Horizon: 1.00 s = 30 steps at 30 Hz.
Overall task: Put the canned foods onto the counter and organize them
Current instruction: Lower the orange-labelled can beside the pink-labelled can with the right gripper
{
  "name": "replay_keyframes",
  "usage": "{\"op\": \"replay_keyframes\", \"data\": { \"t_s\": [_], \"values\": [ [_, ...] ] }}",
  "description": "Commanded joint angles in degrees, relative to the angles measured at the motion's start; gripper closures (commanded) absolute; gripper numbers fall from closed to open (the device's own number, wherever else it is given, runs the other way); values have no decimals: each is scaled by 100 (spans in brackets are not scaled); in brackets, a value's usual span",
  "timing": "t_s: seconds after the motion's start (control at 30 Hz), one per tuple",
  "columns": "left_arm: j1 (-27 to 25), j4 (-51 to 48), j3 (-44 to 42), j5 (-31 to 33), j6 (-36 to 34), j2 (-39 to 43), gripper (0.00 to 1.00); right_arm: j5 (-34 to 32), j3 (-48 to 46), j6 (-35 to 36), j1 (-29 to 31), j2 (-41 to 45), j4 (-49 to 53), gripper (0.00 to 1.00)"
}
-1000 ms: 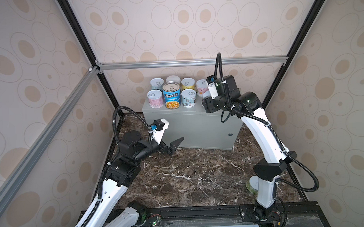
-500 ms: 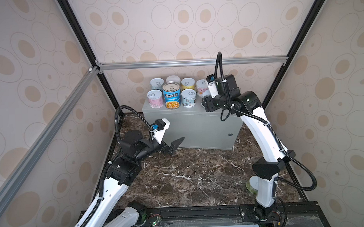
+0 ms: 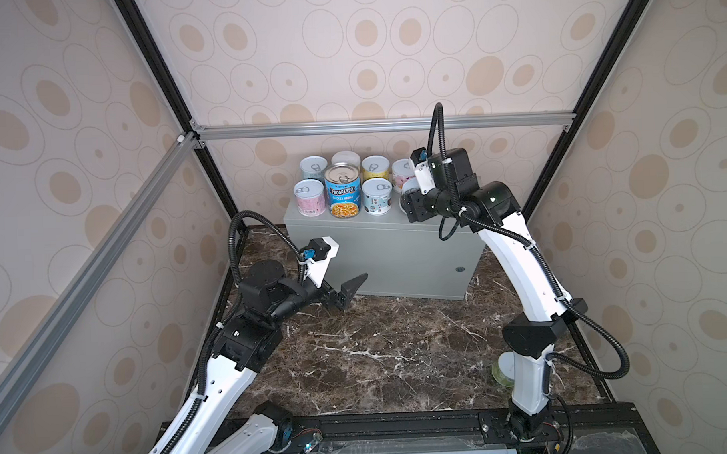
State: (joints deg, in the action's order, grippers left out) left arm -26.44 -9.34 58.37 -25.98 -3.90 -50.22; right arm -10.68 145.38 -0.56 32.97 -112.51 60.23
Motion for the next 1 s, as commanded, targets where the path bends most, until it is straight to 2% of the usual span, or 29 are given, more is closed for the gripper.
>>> {"op": "replay_keyframes", "data": {
  "t_s": [0.0, 0.33, 0.53, 0.67, 0.83, 0.97],
  "values": [
    [-46, 69, 22, 70, -173, 119, 2, 50, 182, 51, -36, -94, -168, 21],
    [-40, 64, -10, 128, -191, 165, 2, 194, 179, -19, -48, -186, -268, 17],
    [-45, 33, 52, 118, -190, 97, 2, 208, -29, -69, -96, 27, -404, 11],
    [-44, 21, 95, 85, -173, 32, 2, 281, -693, -85, -152, 422, -681, 10],
    [-45, 35, 154, 32, -137, -67, 2, 518, -1946, -136, -297, 1073, -1372, 9],
    [-39, 32, 157, 22, -140, -98, 2, 755, -2425, -140, -403, 1305, -1717, 11]
  ]
}}
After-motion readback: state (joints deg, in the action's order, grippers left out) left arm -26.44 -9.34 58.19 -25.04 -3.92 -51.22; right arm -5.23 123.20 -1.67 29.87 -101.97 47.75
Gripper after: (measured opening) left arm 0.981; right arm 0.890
